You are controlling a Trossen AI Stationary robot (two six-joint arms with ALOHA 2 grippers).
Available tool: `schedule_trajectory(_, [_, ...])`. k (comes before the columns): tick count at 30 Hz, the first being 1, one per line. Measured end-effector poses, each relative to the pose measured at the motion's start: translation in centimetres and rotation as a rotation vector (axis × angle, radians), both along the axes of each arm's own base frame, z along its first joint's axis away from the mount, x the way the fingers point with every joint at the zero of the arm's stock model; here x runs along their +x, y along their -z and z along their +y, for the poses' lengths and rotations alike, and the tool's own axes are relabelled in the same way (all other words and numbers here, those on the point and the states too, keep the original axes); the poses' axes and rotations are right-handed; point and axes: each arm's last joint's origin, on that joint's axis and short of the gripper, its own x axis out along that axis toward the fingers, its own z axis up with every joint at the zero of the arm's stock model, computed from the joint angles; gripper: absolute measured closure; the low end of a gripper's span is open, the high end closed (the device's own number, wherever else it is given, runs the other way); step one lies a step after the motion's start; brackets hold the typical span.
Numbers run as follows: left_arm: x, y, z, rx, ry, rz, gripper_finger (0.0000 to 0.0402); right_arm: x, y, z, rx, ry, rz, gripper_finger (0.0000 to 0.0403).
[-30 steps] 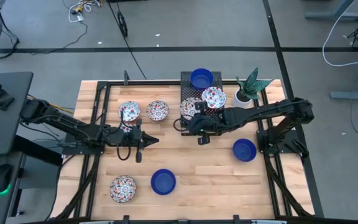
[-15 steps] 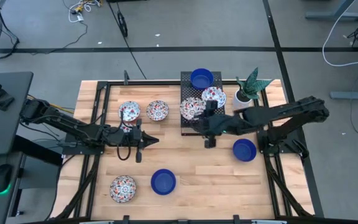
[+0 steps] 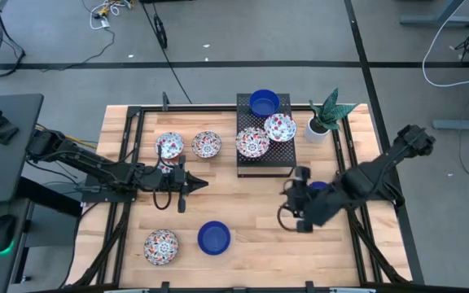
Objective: Pick & Place Mini bowls
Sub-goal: Stack the top blue bowl on top of the blue bowl on the shelf
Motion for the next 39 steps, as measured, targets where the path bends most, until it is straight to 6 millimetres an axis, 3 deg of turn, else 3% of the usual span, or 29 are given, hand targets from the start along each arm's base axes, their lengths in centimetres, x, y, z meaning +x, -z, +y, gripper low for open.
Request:
schedule_trajectory(4, [0.0, 0.0, 0.0, 0.000, 0.000, 0.000, 0.0383, -1.9, 1.4, 1.2, 0.108, 0.128, 0.093, 0.0249])
schedule_trajectory(9, [0.0, 0.0, 0.0, 0.000, 0.000, 0.000, 0.0383, -4.2, 5.8, 2.5, 0.106, 0.201, 0.187, 0.0262])
schedule_trajectory(15, [0.0, 0.0, 0.0, 0.000, 0.000, 0.000, 0.0383, -7.1, 12.0, 2.0, 0.075, 0.360, 0.302, 0.0272])
schedule_trajectory(21, [0.0, 0.0, 0.0, 0.009, -0.008, 0.000, 0.0383, -8.4, 15.8, 1.4, 0.100, 0.391, 0.335, 0.0275])
schedule_trajectory(32, [0.0, 0.0, 0.0, 0.010, -0.014, -0.001, 0.0383, -9.3, 18.3, 0.3, 0.067, 0.398, 0.351, 0.0281])
schedule_trajectory(39, [0.0, 0.0, 0.0, 0.010, -0.014, -0.001, 0.0383, -9.3, 18.4, 0.3, 0.069, 0.398, 0.348, 0.0337])
